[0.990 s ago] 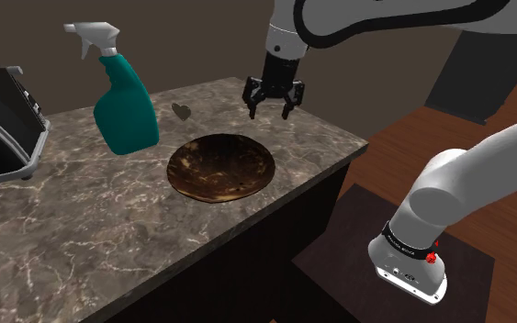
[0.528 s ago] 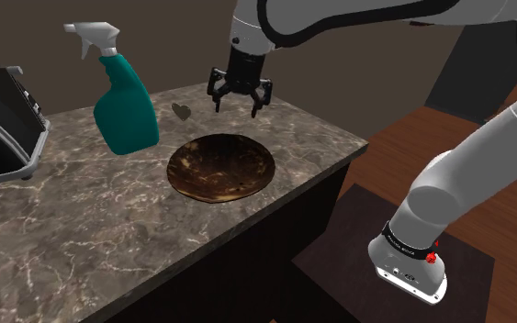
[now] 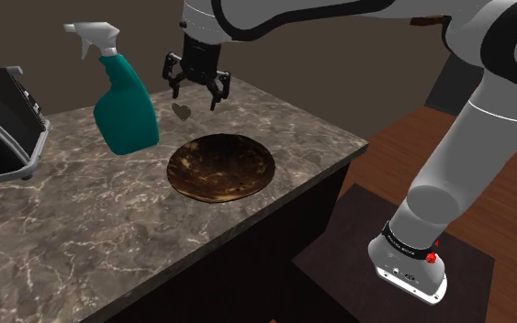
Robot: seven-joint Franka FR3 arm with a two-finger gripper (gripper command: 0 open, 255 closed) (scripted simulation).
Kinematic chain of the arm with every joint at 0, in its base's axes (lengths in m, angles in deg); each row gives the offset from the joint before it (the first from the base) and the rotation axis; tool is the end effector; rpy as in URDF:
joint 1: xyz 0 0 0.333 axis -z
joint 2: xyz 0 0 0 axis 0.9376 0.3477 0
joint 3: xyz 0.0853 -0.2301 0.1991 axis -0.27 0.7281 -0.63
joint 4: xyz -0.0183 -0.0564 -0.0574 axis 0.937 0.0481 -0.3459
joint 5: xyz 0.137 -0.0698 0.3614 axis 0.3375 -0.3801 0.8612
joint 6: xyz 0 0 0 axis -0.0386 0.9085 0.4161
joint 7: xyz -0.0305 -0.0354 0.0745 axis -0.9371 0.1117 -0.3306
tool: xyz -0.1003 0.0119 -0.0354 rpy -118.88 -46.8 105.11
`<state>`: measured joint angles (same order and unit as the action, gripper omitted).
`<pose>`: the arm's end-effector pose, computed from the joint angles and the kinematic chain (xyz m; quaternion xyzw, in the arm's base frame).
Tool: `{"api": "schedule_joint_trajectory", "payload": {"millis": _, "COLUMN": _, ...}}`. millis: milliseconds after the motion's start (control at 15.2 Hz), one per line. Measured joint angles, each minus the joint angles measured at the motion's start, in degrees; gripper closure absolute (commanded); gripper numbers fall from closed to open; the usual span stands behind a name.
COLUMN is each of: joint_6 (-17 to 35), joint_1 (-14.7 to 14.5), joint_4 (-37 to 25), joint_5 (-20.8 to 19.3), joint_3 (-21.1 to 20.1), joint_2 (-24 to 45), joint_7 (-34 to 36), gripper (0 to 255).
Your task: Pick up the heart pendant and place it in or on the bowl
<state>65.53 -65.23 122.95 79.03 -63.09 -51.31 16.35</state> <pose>0.4991 0.3119 0.6000 -0.9001 0.4081 -0.1050 0.1107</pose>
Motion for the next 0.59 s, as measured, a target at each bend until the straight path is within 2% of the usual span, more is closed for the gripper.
{"api": "schedule_joint_trajectory", "payload": {"millis": 66, "joint_6": -0.5, "joint_1": -0.6, "joint_4": -3.3, "joint_5": -2.5, "joint_3": -0.6, "joint_2": 2.9, "joint_7": 2.9, "gripper": 0}}
{"api": "schedule_joint_trajectory", "payload": {"millis": 198, "joint_6": -0.3, "joint_1": -1.3, "joint_4": -5.7, "joint_5": -4.9, "joint_3": -0.8, "joint_2": 5.6, "joint_7": 5.7, "gripper": 0}}
{"api": "schedule_joint_trajectory", "payload": {"millis": 594, "joint_6": 3.1, "joint_1": -1.8, "joint_4": -4.6, "joint_5": -7.1, "joint_3": -0.7, "joint_2": 8.4, "joint_7": 7.5, "gripper": 0}}
